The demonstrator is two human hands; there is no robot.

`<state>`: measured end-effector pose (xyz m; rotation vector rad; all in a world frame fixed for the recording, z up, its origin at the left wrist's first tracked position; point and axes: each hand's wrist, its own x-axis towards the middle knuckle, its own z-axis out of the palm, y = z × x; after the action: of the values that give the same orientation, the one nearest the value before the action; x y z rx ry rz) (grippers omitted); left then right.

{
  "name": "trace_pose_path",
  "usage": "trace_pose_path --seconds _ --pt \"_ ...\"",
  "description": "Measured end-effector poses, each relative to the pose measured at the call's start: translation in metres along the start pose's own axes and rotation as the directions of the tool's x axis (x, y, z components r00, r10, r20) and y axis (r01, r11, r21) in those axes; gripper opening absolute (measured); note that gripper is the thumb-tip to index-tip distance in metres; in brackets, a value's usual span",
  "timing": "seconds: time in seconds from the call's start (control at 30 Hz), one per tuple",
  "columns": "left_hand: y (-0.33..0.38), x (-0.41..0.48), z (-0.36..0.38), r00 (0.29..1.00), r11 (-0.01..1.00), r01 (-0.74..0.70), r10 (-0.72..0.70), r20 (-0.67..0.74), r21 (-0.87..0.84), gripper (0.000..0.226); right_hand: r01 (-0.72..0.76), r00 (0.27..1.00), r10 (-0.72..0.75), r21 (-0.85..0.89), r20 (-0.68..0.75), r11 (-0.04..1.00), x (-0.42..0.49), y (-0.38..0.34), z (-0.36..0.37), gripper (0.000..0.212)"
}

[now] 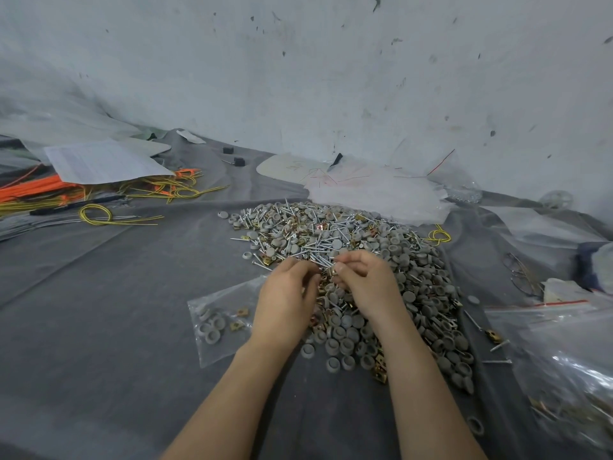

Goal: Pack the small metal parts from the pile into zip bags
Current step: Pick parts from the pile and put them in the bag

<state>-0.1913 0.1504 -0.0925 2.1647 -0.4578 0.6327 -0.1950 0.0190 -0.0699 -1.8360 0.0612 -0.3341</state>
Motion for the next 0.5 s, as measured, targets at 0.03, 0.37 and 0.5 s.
trace_pose_path --seconds 0.03,0.37,0.5 --pt "-0.001 0.0 0.0 0.999 0.999 0.028 -0.028 -0.017 -0.018 0.009 0.001 1.0 -0.001 0.0 -0.027 1.0 0.0 0.001 -0.002 0.01" --pt "-0.003 0.005 -0.007 0.972 0.963 0.15 -0.185 -0.145 -0.225 0.019 0.081 0.997 -0.082 -0.098 -0.004 0.992 -0.005 -0.005 0.006 0.027" --pt "0.005 0.002 -0.001 0.995 0.984 0.04 -0.056 -0.087 -0.176 0.026 0.023 0.996 -0.018 -0.058 0.083 0.998 -0.005 -0.008 0.007 0.028"
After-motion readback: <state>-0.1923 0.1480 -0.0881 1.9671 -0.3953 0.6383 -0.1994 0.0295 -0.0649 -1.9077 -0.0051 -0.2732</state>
